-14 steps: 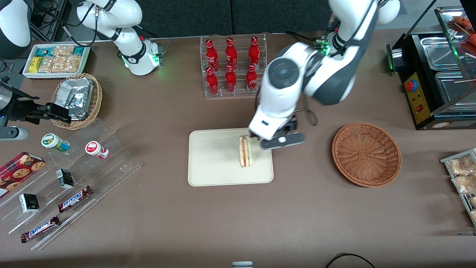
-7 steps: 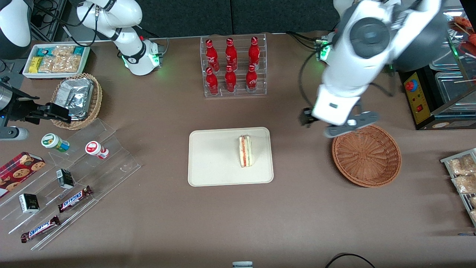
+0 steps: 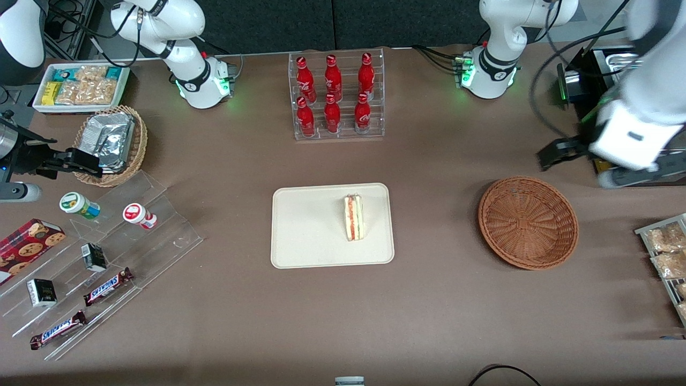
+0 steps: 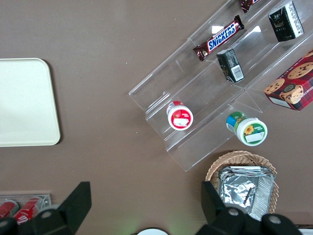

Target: Place sandwich from basket to tray

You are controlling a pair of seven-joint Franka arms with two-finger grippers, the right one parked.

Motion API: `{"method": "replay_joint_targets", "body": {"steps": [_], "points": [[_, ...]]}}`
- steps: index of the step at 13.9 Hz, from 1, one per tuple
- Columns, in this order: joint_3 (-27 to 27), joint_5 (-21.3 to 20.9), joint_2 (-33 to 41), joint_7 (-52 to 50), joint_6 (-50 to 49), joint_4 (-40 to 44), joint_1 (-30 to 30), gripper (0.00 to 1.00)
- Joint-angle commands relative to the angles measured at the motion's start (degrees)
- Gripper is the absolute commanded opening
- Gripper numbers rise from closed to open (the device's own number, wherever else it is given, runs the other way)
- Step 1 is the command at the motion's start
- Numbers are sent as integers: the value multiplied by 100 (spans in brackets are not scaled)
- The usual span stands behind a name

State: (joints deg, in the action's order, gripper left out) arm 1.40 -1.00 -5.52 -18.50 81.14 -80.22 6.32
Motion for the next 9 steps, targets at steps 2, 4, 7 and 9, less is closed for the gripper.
{"method": "replay_joint_targets", "body": {"steps": [2,4,7,9], "points": [[-104,335,332,1310,-527,-160,-516,100],[-184,416,288,1419,-564,-134,-456,100],[-175,416,218,1428,-547,-47,-281,100],[-167,407,200,1419,-547,16,-262,100]]}}
